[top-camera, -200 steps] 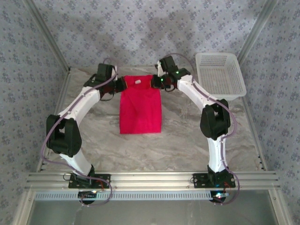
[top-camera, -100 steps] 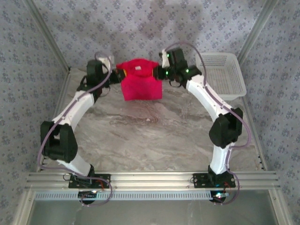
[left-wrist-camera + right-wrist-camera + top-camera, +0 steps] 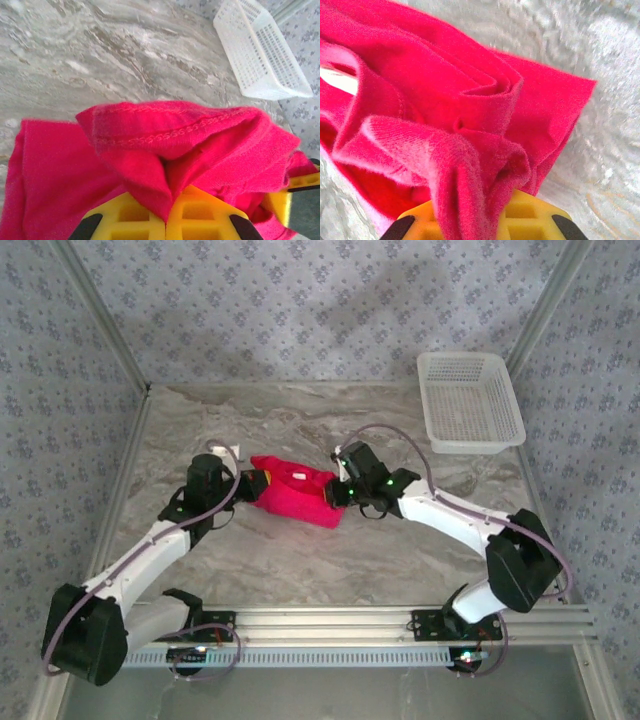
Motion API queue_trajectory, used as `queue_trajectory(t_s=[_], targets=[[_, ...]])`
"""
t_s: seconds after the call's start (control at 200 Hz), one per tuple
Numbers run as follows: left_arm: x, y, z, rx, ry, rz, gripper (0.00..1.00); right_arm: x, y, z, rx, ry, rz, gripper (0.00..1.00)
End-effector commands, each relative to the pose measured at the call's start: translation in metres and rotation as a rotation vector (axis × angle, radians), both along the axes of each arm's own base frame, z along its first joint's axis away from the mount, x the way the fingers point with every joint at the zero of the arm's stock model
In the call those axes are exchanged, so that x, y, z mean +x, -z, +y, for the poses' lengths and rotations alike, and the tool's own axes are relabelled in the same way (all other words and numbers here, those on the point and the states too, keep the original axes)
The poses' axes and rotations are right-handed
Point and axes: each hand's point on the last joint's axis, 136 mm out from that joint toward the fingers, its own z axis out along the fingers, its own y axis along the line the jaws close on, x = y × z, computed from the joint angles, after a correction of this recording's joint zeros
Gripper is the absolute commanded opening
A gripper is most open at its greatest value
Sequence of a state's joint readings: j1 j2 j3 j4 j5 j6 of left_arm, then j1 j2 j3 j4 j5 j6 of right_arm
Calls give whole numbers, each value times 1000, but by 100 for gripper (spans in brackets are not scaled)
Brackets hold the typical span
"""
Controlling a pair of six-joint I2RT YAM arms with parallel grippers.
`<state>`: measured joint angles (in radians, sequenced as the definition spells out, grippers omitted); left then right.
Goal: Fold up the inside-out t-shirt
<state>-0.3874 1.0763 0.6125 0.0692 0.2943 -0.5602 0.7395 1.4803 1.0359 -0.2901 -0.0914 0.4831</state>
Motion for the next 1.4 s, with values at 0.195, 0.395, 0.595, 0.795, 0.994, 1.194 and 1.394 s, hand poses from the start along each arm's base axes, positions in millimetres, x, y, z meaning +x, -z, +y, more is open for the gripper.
queue_trajectory(t_s=[0.195, 0.395, 0.595, 0.795, 0.994, 1.194, 1.394], targets=[[36, 44, 21, 114, -103, 140, 0, 53, -2, 1, 0, 75, -24, 0], [68, 64, 34, 137, -133, 202, 0, 91, 12, 12, -11, 76, 18, 0], [84, 102, 35, 162, -130, 300, 0, 122, 54, 14, -43, 110, 123, 0], [89, 138, 39, 174, -147, 414, 0, 128, 92, 8, -76, 160, 260, 3], [102, 87, 48, 188, -229, 377, 35, 132, 42, -4, -89, 202, 230, 56], [85, 31, 66, 324, -370, 344, 53, 113, -11, -29, -107, 285, 158, 67], [63, 37, -5, 16, -243, 345, 46, 81, -2, 12, 88, 262, 219, 22]])
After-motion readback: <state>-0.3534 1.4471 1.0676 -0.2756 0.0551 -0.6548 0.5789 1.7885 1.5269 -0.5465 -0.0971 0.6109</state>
